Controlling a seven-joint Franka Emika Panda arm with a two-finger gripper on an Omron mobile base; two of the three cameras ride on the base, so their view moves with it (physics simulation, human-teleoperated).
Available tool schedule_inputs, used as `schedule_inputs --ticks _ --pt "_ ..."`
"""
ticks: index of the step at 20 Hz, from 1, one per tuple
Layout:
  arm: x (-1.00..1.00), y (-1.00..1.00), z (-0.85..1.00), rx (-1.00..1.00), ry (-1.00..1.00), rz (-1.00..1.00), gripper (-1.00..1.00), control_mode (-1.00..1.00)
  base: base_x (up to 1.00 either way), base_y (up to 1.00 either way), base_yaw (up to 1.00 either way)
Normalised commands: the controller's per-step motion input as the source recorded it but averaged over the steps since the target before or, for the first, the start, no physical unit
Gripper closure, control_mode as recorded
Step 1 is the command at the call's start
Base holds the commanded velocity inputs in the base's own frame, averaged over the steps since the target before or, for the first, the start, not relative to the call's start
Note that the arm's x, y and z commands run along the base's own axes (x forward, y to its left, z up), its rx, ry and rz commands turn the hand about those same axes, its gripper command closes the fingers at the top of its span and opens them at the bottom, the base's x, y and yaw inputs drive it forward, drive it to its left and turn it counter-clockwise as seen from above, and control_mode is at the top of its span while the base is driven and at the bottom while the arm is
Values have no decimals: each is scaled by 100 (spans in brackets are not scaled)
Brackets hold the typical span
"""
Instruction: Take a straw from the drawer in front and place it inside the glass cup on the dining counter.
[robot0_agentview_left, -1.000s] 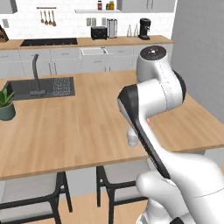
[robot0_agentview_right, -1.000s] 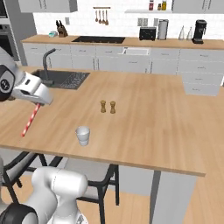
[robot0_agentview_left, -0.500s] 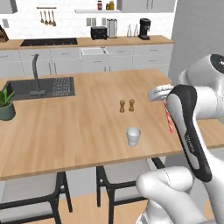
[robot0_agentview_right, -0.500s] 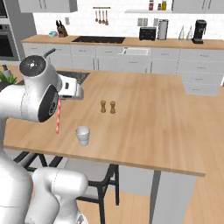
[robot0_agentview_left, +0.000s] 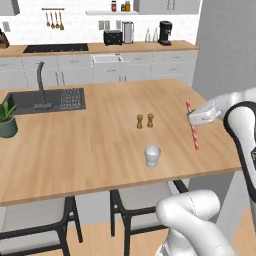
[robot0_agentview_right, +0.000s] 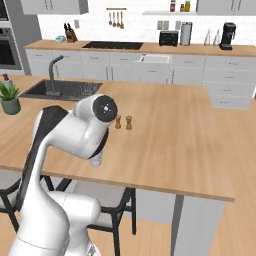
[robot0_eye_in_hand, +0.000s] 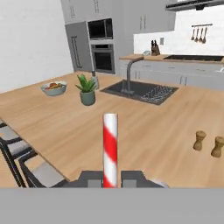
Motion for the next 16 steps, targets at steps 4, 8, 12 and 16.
schedule_inputs --ticks 4,8,12,16 --pt "0 42 -10 16 -5 36 100 -100 0 0 0" --pt "0 37 -1 17 -6 32 100 -100 0 0 0" --pt "7 7 -3 17 -6 26 100 -100 0 0 0" --pt "34 0 -16 11 -1 17 100 -100 0 0 0"
